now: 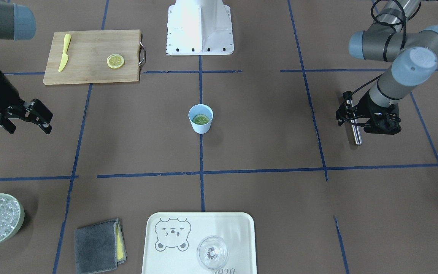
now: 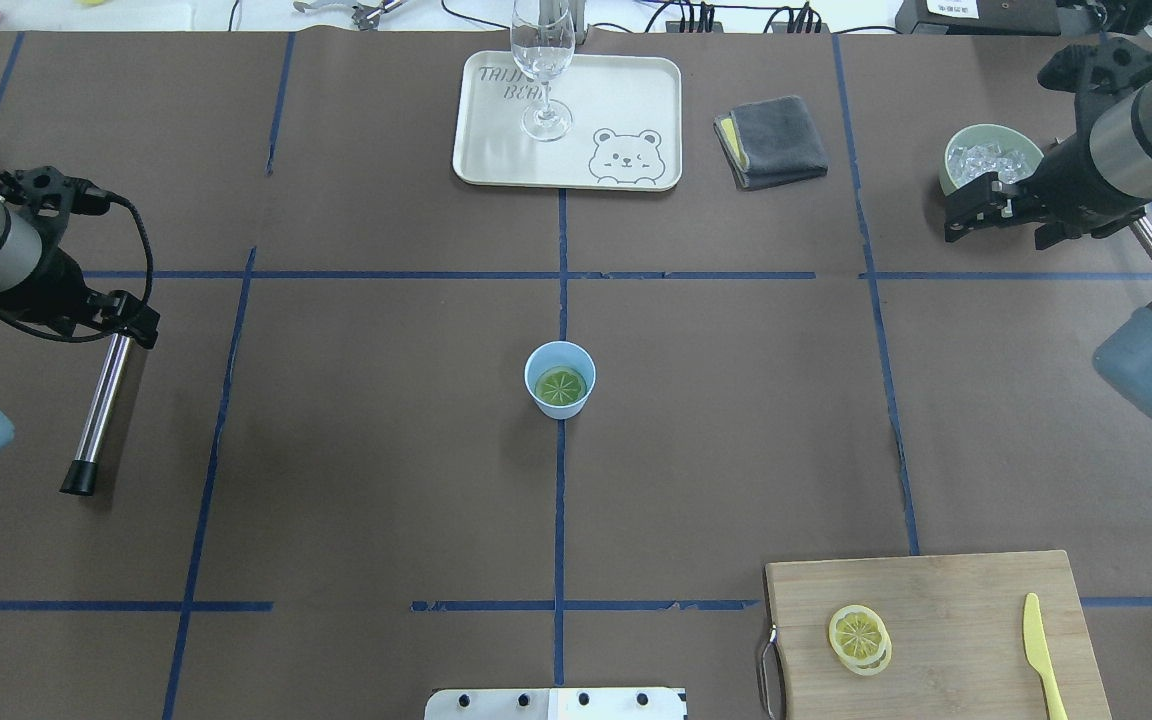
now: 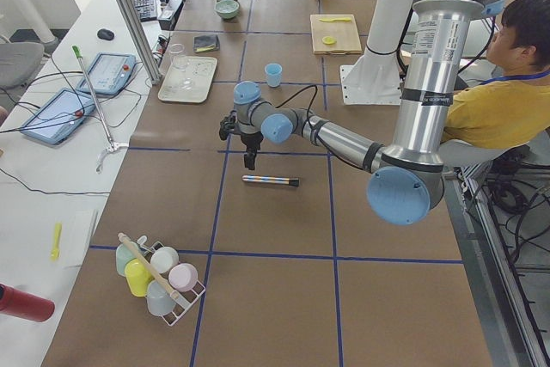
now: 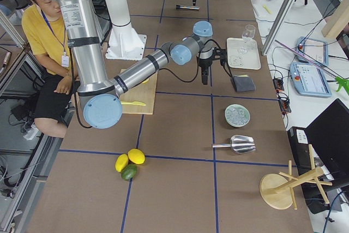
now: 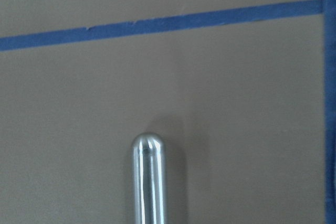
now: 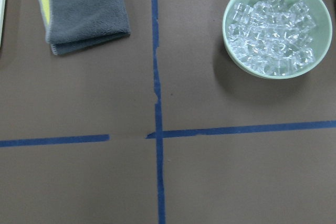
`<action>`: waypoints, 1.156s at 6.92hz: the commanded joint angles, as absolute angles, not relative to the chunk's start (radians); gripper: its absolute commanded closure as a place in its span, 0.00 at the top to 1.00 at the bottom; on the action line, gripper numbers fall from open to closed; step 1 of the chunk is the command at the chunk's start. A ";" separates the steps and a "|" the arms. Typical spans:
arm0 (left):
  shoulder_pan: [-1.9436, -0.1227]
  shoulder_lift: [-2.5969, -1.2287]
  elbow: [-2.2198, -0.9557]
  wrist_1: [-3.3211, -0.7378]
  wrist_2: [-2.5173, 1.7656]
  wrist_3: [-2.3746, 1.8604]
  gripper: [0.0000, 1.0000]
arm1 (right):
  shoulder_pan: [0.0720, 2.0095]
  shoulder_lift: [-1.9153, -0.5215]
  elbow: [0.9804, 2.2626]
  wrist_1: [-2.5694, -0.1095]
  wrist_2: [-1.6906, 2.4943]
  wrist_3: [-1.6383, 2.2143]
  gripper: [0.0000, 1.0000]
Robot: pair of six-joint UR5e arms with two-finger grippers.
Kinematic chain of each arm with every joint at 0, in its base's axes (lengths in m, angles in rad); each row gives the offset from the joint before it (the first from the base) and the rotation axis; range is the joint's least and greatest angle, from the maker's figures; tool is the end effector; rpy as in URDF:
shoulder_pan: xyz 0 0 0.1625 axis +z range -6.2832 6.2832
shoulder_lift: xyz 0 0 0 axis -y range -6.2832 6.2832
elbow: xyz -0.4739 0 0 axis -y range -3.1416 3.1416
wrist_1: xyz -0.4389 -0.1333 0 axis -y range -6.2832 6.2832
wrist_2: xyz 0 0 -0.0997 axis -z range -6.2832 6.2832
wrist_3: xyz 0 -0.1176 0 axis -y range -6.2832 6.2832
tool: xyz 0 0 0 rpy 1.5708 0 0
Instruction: Squeeze lemon into cup
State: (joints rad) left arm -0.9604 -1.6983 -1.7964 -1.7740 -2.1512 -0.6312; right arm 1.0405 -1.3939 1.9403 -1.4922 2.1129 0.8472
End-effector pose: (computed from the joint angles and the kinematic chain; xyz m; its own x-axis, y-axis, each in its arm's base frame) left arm 0.2925 -0.5382 0.5116 0.7065 0.1679 -0.6876 -0.0865 0.9847 0.1515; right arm -0.2399 -0.5528 0.4243 0.6956 0.0650 0.7155 -0.1678 0.9831 0.0738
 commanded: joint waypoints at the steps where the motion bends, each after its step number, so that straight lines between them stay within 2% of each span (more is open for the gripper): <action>1: -1.130 -1.662 -1.862 -1.773 -2.195 -0.453 1.00 | 1.112 -1.485 1.933 -1.494 2.146 0.674 1.00; 2: -1.191 -1.632 -1.870 -1.775 -2.273 -0.325 1.00 | 1.179 -1.506 1.910 -1.497 2.195 0.581 1.00; 3: -1.303 -1.617 -1.865 -1.770 -2.289 -0.185 1.00 | 1.272 -1.506 1.829 -1.497 2.266 0.452 1.00; 4: -1.334 -1.618 -1.841 -1.769 -2.286 -0.137 1.00 | 1.343 -1.499 1.716 -1.496 2.288 0.307 1.00; 6: -1.528 -1.631 -1.684 -1.769 -2.281 0.110 1.00 | 1.440 -1.428 1.556 -1.499 2.339 0.180 1.00; 8: -1.557 -1.637 -1.701 -1.660 -2.321 -0.058 1.00 | 1.465 -1.434 1.526 -1.502 2.414 0.130 1.00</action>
State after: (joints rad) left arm -1.5332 -1.6302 -1.6965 -1.7248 -2.2981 0.0482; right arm 1.4496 -1.4352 1.5475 -1.4999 2.3807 0.1553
